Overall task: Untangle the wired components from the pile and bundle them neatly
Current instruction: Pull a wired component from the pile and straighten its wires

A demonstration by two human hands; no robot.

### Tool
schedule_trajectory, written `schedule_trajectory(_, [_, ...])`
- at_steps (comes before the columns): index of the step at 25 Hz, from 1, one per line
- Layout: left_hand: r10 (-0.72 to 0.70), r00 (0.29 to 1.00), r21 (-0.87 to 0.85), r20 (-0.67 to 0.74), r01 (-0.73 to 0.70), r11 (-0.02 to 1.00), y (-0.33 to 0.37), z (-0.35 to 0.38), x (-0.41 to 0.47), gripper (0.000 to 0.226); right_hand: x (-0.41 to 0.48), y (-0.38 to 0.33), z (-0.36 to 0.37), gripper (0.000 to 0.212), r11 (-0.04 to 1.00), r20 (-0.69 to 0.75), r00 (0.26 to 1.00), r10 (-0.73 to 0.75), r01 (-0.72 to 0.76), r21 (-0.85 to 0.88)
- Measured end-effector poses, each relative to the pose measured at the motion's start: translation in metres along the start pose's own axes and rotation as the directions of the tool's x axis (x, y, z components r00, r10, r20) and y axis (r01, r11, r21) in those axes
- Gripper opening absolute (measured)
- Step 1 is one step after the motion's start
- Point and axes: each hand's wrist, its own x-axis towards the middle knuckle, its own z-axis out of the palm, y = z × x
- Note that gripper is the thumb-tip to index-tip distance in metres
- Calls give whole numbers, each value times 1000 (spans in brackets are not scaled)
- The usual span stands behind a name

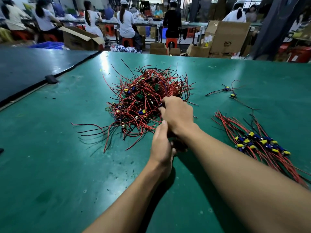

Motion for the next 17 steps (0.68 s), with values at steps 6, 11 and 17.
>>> schedule_trajectory(6, [-56, 993, 99, 104, 45, 994, 1, 7, -9, 30, -51, 40, -31, 16, 799, 48, 981, 188, -181, 573])
schedule_trajectory(11, [-71, 985, 330, 160, 14, 944, 0, 9, -18, 20, -98, 65, -50, 8, 156, 351, 866, 357, -425, 891])
schedule_trajectory(17, [-66, 983, 358, 170, 1, 934, -6, 14, -25, 21, -123, 87, -53, 12, -235, 519, 847, 117, -484, 843])
